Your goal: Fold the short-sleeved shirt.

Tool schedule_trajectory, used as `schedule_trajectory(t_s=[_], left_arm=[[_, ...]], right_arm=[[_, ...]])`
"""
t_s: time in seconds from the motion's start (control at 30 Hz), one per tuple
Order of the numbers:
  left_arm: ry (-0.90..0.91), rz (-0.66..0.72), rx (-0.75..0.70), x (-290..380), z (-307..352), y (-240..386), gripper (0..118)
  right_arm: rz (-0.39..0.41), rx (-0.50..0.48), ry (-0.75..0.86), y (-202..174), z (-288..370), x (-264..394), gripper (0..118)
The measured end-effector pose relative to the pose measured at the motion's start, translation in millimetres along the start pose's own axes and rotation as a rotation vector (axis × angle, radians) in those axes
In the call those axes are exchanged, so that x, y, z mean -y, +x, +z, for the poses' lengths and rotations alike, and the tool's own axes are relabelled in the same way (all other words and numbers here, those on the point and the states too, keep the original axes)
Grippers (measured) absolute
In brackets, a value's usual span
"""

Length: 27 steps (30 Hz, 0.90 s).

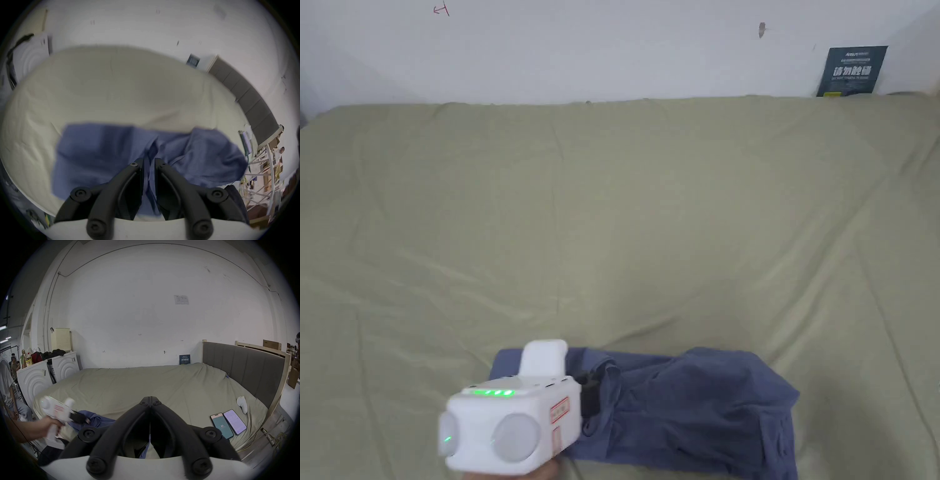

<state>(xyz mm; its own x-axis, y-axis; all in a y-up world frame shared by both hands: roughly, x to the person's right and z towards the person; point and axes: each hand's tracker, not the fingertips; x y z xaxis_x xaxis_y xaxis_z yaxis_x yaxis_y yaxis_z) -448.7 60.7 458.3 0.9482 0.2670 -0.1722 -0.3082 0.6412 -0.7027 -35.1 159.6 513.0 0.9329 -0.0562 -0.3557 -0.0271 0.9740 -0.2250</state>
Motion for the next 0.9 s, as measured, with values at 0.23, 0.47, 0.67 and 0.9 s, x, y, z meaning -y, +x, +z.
schedule_trajectory(t_s=[0.23, 0.47, 0.67, 0.9], left_arm=[[0.458, -0.211, -0.202, 22, 156, -2, 15], [0.319, -0.024, -0.064, 1, 147, -48, 25], [0.09, 0.324, 0.108, -15, 90, -174, 108], [-0.134, 0.696, 0.472, 10, -21, -283, 108]], right_arm=[[0.045, -0.044, -0.004, -12, -20, -1, 1], [0.049, -0.085, -0.002, -30, -18, -1, 1], [0.07, -0.071, -0.014, -35, -18, -3, 1], [0.085, -0.036, -0.04, -43, -27, -8, 1]])
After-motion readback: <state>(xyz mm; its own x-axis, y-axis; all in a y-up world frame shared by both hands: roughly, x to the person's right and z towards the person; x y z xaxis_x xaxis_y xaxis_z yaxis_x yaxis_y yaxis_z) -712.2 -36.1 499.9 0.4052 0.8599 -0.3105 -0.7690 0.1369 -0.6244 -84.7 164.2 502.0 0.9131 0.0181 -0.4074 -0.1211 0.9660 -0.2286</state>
